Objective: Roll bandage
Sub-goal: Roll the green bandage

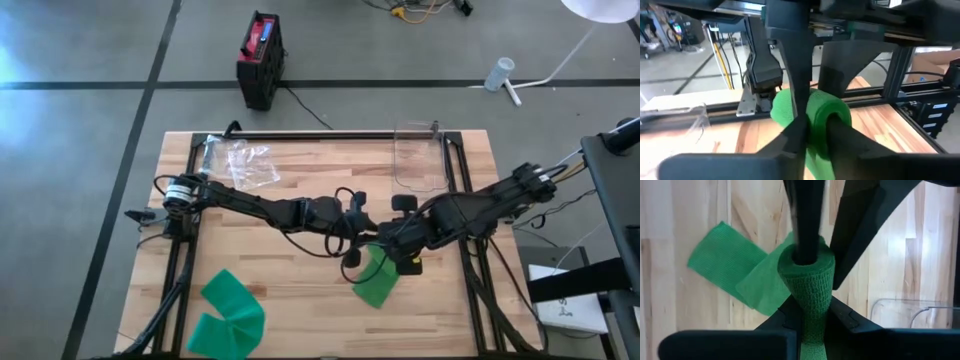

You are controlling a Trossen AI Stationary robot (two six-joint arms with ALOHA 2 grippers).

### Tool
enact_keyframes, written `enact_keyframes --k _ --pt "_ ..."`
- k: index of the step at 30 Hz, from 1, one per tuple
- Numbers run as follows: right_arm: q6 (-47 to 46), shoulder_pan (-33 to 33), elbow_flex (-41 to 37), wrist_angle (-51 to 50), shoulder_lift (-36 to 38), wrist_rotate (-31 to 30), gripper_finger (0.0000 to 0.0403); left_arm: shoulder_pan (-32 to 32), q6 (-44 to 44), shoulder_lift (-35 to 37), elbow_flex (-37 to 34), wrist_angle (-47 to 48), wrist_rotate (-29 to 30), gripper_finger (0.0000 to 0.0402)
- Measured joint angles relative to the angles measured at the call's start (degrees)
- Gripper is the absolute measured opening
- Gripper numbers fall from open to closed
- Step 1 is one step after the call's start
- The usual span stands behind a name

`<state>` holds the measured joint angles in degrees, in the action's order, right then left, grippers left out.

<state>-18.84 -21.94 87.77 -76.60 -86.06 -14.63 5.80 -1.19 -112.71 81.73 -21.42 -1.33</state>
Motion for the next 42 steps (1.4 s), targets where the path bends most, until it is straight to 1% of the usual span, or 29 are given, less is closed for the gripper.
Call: enact_keyframes --k 3,6,9,16,19,20,22,25,26,29,31,33,37,40,42 --pt "0.44 0.51 0.02 -0.04 -1.29 0.03 0.0041 -0.07 0.24 0.0 0.0 2.16 0.31 0.0021" --pt "0.87 0.62 0.02 0.1 -2.17 -0.01 0.0041 -0.17 0.31 0.1 0.02 4.57 0.33 0.0019" --pt "1.98 0.62 0.02 0.19 -2.34 -0.35 0.0041 -0.25 0.68 0.11 0.04 5.13 0.33 0.0034" --pt "2.35 0.62 0.04 0.48 -2.15 -0.42 0.0052 -0.39 0.73 0.11 0.04 5.53 0.33 0.0086" --pt "2.13 0.62 0.04 0.53 -2.15 -0.62 0.0057 -0.55 0.61 0.11 0.04 5.61 0.36 0.0095" --pt "2.1 0.62 0.04 0.6 -2.15 -1.02 0.0059 -0.57 0.5 0.11 0.04 5.73 0.38 0.0093" --pt "2.17 0.61 0.04 0.59 -2.14 -2.01 0.0066 -0.57 0.17 0.11 0.04 5.75 0.38 0.0075" --pt "2.39 0.48 0.06 0.44 -1.52 -3.35 0.008 -0.59 1.58 0.03 -0.13 3.31 -0.41 0.0023" --pt "2.4 0.19 0.13 0.25 -1.02 -4.12 0.0086 -0.68 1.93 0.06 -0.13 2.19 -1.45 0.0014" --pt "2.36 -1.95 0.22 0.86 1.07 -9.07 0.0105 -0.56 0.84 1.96 -0.23 1.77 -0.97 0.0012" --pt "2.02 -4.48 0.26 1.98 3.14 -14.57 0.0118 -0.5 -0.06 4.53 -1.03 2.42 -0.3 0.0007" --pt "0.66 -7.51 0.37 2.28 5.68 -20.62 0.013 -0.63 -0.38 7.82 -3.27 2.0 -0.21 0.0006" --pt "-2.36 -15.37 0.34 1.13 10.64 -33.44 0.0153 -0.94 -2.54 16.56 -10.94 0.38 -0.92 0.0003" --pt "-4.97 -20.13 -0.69 1.19 13.01 -42.16 0.0168 -0.94 -4.13 23.92 -17.86 -5.93 -1.17 0.0002" --pt "-7.27 -21.46 -2.08 1.51 13.8 -46.21 0.0177 -0.98 -5.13 28.32 -22.39 -11.77 -1.1 0.0002"
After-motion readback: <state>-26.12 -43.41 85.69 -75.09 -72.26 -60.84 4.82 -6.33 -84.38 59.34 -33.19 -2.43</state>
